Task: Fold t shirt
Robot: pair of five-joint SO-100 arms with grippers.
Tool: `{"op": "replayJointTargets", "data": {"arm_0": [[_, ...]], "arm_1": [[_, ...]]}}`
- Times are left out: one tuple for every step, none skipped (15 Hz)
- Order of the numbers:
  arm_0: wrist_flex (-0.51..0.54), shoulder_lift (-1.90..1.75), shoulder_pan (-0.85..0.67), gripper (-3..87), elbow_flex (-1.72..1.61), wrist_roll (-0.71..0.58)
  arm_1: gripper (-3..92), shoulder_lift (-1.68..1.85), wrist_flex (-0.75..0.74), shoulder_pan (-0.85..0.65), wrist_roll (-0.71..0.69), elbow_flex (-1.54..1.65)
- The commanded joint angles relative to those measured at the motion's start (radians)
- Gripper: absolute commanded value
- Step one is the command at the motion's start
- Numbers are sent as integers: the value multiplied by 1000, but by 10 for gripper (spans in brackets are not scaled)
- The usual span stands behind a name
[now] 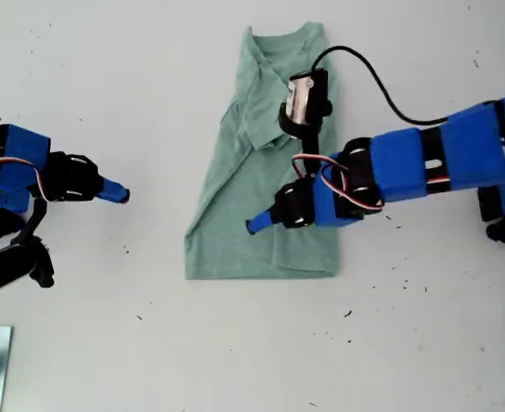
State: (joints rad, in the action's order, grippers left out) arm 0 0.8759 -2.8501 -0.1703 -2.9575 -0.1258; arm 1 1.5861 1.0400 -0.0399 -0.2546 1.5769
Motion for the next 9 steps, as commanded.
{"op": "replayJointTargets", "data": {"arm_0": [[9,-15,5,-3,21,5],[9,-17,5,-3,21,5],[9,-18,2,-3,21,3],[9,-21,-5,-3,21,0],[9,-23,-9,-3,21,-2],[9,-25,-11,-3,20,-2],[9,-25,-12,-3,20,0],[15,-23,-14,-3,32,0],[60,12,-17,-3,106,6]], "arm_1": [[247,261,403,48,-11,-268],[242,383,522,41,0,-216],[247,525,575,-2,-17,-51],[191,692,577,-80,-72,222],[85,879,518,-187,-141,543],[35,1048,431,-273,-202,818],[25,1180,393,-324,-233,1002],[25,1264,391,-344,-241,1075],[25,1287,388,-330,-235,1081]]}}
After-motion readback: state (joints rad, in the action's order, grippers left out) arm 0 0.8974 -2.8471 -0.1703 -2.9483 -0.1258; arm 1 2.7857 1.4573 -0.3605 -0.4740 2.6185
